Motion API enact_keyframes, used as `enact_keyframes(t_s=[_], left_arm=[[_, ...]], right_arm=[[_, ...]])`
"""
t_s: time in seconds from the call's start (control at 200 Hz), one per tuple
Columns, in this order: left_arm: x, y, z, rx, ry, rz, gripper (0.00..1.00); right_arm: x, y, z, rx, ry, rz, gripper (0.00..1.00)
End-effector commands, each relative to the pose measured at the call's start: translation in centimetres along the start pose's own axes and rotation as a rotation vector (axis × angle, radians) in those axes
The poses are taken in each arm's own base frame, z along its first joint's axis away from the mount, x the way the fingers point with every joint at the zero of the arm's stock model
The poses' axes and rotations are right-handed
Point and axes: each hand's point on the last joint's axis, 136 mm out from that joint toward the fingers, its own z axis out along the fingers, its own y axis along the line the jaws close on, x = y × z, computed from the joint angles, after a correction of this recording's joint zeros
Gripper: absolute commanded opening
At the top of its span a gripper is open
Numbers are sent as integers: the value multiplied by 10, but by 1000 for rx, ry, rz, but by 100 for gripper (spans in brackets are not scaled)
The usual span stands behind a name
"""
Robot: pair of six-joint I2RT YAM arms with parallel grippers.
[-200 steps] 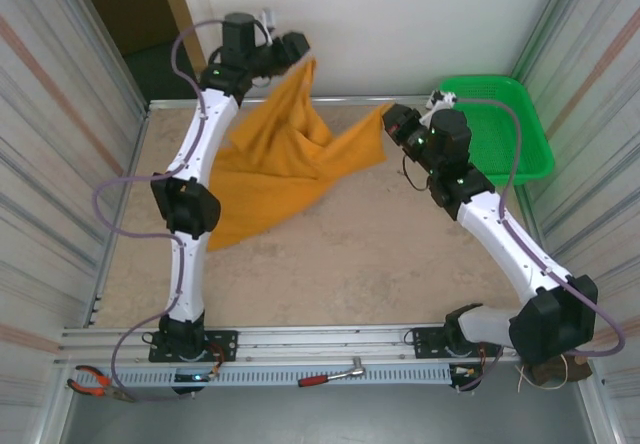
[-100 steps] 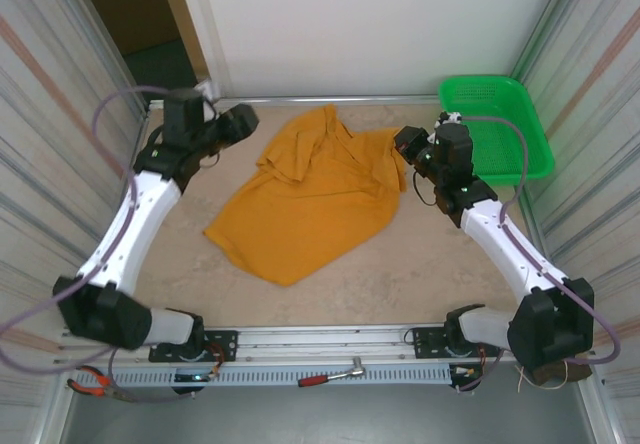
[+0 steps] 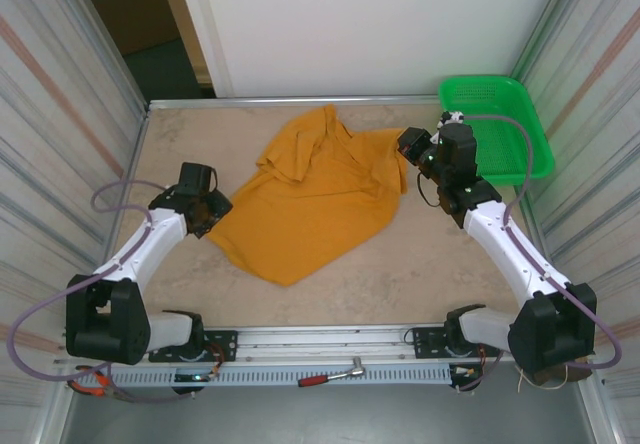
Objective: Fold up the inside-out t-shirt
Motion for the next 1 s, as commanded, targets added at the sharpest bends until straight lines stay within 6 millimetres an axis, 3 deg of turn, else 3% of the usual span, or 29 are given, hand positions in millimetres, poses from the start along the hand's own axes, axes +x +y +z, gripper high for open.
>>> enact_keyframes(t_s=[0.0, 0.346, 0.451, 0.546, 0.671, 0.701, 0.832, 0.992], left_arm=[[-4, 22, -2, -89, -46, -71, 65], [10, 36, 30, -184, 32, -92, 66], [16, 37, 41, -193, 64, -95, 61], [17, 36, 47, -196, 68, -83, 49], [12, 31, 51, -192, 70, -47, 1], [9, 29, 49, -190, 64, -37, 0], [-21, 13, 26, -159, -15, 5, 0], [-85, -41, -55, 34, -227, 67, 0]], right_arm=[[-21, 19, -11, -40, -56, -31, 0], [-32, 22, -13, -45, -80, -26, 0], [-40, 27, -13, -56, -91, -22, 0], [-49, 33, -15, -69, -106, -19, 0], [-63, 42, -18, -86, -126, -18, 0], [-67, 43, -19, -90, -133, -18, 0], [-89, 46, -29, -98, -170, -13, 0], [-124, 53, -60, -131, -241, 29, 0]])
